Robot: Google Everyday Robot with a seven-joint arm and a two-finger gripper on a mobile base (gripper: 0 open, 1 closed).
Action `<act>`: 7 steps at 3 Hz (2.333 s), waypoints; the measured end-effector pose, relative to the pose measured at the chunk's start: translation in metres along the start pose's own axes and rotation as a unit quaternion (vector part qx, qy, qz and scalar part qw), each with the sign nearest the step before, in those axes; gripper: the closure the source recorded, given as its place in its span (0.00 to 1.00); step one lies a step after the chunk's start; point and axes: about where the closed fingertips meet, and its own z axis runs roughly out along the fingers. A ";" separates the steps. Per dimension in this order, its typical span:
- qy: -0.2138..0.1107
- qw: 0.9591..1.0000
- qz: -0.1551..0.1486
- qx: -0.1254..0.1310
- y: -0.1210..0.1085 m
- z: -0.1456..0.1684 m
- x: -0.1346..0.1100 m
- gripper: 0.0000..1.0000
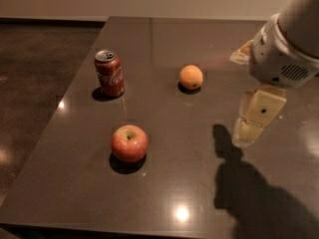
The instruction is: Move apple near orange
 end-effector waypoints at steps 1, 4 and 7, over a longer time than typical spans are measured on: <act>-0.034 0.999 -0.021 -0.020 0.017 0.021 -0.030 0.00; -0.113 0.989 -0.054 -0.078 0.050 0.079 -0.104 0.00; -0.145 0.982 -0.080 -0.092 0.079 0.125 -0.154 0.00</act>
Offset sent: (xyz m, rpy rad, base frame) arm -0.0115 0.1155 -0.0502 0.1862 0.0624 0.1930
